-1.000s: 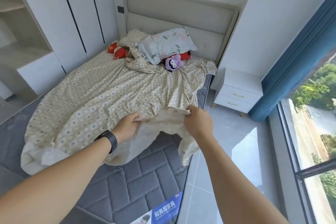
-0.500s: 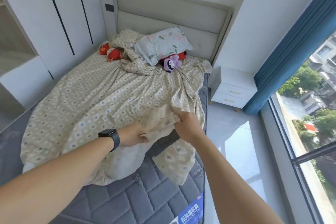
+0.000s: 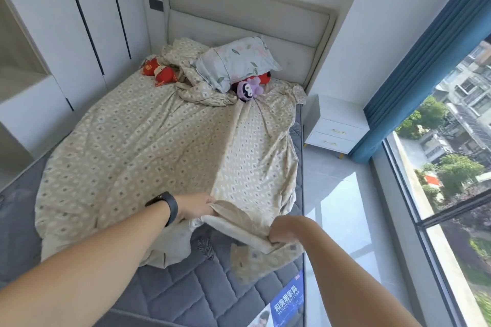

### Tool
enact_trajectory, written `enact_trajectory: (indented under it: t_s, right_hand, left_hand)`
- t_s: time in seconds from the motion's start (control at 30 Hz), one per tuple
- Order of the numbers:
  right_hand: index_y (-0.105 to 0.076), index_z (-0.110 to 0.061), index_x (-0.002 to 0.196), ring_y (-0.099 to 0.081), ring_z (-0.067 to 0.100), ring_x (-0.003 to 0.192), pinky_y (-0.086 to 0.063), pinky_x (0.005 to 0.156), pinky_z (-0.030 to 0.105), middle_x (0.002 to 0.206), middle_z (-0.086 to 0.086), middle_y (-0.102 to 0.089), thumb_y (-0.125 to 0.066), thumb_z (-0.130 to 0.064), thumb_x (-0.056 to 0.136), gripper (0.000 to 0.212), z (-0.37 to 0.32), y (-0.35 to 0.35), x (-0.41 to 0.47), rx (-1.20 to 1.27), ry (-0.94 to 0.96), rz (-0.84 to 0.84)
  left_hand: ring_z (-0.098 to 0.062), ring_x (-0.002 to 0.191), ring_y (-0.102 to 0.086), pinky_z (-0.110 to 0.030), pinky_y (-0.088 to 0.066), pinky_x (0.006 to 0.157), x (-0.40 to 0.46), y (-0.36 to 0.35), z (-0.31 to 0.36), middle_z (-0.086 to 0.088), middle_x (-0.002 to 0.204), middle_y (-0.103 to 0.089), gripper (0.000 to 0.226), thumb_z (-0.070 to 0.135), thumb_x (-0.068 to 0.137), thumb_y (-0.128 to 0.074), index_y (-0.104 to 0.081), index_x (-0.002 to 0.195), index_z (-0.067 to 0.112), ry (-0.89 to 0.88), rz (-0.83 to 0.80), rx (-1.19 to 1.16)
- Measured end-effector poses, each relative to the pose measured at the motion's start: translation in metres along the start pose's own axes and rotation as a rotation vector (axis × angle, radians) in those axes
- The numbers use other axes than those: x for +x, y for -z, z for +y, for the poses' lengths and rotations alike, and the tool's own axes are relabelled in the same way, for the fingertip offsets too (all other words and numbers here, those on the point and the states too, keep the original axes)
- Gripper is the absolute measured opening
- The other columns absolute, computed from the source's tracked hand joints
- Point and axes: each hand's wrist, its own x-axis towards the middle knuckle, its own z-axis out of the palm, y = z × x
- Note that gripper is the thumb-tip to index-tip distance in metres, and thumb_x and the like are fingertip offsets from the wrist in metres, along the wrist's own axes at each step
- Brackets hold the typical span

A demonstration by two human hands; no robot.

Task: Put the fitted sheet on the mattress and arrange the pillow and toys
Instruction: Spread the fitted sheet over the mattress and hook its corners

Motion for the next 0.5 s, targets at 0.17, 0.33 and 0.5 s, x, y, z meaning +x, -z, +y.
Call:
enact_trajectory:
  t_s: [0.17,0.33,0.5]
  right_hand:
    - [-0.046,-0.022,0.060,-0.041,0.017,0.057,-0.036,0.059,0.029,0.071,0.000,-0.048,-0.051,-0.028,0.083,0.024,0.014,-0.021,-0.009,0.028,-0.090,-0.104]
    - [-0.053,-0.022,0.047,-0.051,0.020,0.070,-0.046,0.076,0.030,0.069,-0.004,-0.054,-0.057,-0.042,0.068,0.029,0.060,-0.083,-0.017,0.037,-0.187,-0.354]
    - [-0.038,-0.024,0.062,-0.035,0.020,0.059,-0.033,0.062,0.030,0.071,0.001,-0.037,-0.054,-0.033,0.084,0.029,0.062,-0.122,-0.030,0.111,-0.170,-0.353]
  left_hand:
    - [-0.009,0.087,-0.033,-0.033,-0.042,0.073,-0.006,-0.043,0.009,0.013,0.092,-0.040,0.032,0.051,0.089,-0.060,-0.063,0.091,0.019,0.028,-0.087,0.040]
    - [-0.035,0.136,-0.043,-0.045,-0.040,0.108,0.007,-0.083,0.050,-0.012,0.143,-0.052,0.070,0.054,0.093,-0.059,-0.052,0.136,0.000,0.016,-0.240,0.090]
    - [-0.012,0.096,-0.025,-0.032,-0.037,0.066,0.020,-0.106,0.074,-0.008,0.074,-0.050,0.043,0.061,0.083,-0.064,-0.057,0.078,0.018,-0.020,-0.285,0.164]
